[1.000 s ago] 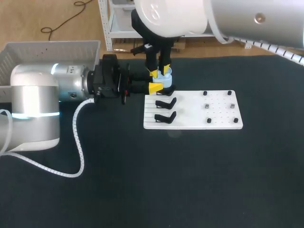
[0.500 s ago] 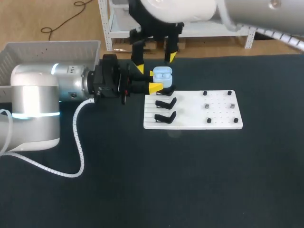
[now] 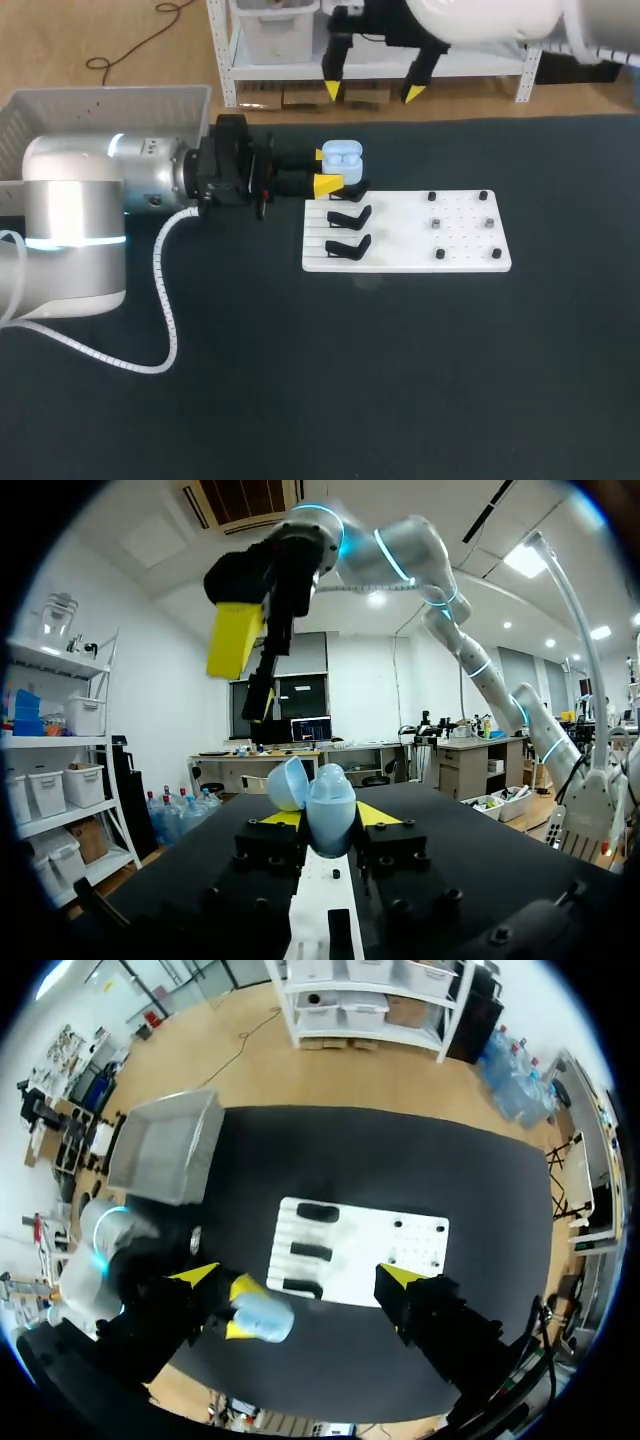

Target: Pick up each earbud case from the left stands, insert the matching earbuds, close the lid, and place the case in the box.

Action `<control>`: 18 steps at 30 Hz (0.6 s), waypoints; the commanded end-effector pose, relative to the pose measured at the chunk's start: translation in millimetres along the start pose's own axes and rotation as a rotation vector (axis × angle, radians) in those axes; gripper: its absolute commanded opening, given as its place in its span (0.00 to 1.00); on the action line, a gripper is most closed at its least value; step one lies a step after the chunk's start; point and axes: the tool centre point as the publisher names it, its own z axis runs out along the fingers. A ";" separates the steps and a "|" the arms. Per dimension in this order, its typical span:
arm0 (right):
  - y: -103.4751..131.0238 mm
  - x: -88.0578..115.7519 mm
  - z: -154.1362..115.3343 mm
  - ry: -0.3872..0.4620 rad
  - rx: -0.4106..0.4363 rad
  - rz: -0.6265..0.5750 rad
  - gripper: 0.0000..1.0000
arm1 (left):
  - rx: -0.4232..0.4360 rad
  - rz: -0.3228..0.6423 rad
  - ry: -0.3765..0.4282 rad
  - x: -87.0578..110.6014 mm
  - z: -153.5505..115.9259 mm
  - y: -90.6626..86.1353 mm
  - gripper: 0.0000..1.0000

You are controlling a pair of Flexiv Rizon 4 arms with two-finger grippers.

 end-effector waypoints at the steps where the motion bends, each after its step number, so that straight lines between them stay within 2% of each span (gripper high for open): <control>1: -6.9 -9.0 14.6 -0.004 -0.012 0.014 1.00 | 0.001 0.000 0.000 0.3 0.1 0.7 0.00; 8: -19.5 -15.3 38.1 0.053 -0.007 0.043 1.00 | 0.001 0.000 0.000 0.3 0.1 0.7 0.00; 15: -21.1 -0.9 48.2 0.108 0.020 0.034 1.00 | 0.001 0.000 0.000 0.3 0.1 0.7 0.00; 18: -23.7 7.3 49.2 0.143 -0.013 0.033 1.00 | 0.001 0.000 0.000 0.3 0.1 0.7 0.00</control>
